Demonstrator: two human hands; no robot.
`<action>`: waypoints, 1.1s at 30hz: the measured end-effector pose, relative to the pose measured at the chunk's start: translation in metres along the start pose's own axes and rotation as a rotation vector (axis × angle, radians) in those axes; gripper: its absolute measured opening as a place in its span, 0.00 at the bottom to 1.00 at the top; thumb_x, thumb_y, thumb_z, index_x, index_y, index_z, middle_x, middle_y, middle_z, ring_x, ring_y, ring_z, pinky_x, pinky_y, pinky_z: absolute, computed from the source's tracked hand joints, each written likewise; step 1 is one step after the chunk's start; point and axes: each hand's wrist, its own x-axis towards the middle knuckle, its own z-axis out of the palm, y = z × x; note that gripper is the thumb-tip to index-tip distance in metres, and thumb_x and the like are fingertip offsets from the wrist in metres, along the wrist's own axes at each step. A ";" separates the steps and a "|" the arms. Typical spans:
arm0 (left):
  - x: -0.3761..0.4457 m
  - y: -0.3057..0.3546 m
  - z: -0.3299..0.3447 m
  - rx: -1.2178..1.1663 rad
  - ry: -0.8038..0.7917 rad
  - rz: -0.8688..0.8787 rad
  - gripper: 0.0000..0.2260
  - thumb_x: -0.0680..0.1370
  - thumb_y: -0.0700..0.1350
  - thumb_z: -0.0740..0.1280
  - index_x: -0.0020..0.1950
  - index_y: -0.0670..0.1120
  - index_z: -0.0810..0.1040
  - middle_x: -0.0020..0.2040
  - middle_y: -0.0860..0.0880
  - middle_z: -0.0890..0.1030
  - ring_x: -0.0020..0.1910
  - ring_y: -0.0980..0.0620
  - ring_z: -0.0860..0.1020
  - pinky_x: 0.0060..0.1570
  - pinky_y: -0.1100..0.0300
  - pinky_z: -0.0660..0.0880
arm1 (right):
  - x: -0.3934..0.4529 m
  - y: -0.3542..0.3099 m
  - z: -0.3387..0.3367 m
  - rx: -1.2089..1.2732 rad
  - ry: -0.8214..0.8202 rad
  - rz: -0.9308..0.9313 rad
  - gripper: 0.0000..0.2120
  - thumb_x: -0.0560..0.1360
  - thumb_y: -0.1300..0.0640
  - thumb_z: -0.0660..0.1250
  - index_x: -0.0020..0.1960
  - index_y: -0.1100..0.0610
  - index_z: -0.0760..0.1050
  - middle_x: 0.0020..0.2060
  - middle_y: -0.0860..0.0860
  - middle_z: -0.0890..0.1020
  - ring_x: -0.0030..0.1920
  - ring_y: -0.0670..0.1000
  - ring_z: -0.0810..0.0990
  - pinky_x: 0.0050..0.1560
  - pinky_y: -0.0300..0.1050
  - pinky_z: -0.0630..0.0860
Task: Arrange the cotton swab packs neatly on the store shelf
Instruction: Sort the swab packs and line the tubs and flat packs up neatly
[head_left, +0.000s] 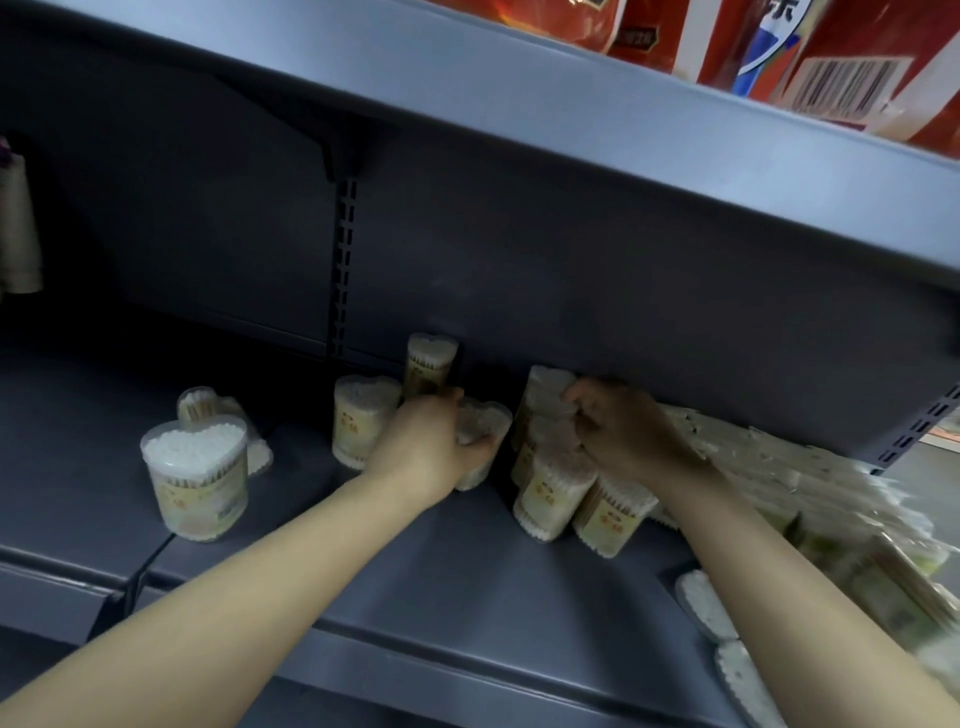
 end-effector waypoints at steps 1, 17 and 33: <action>0.000 0.000 0.002 0.025 -0.005 -0.005 0.25 0.76 0.56 0.63 0.68 0.44 0.69 0.60 0.46 0.77 0.56 0.48 0.75 0.47 0.60 0.71 | 0.001 0.002 0.001 -0.018 0.014 -0.002 0.12 0.74 0.66 0.59 0.56 0.62 0.75 0.55 0.57 0.78 0.52 0.55 0.78 0.52 0.50 0.76; 0.015 -0.016 0.025 0.264 0.077 0.331 0.16 0.80 0.45 0.60 0.66 0.43 0.74 0.69 0.46 0.70 0.65 0.45 0.72 0.56 0.55 0.74 | 0.029 0.013 0.023 -0.135 -0.054 -0.046 0.22 0.78 0.63 0.54 0.72 0.56 0.62 0.72 0.54 0.64 0.71 0.54 0.63 0.70 0.45 0.60; 0.061 -0.009 0.048 0.438 -0.008 0.287 0.24 0.79 0.39 0.61 0.74 0.39 0.59 0.75 0.42 0.59 0.73 0.46 0.60 0.70 0.61 0.55 | 0.029 0.016 0.030 -0.200 -0.099 -0.053 0.23 0.80 0.59 0.53 0.74 0.55 0.56 0.73 0.52 0.61 0.72 0.52 0.60 0.69 0.39 0.54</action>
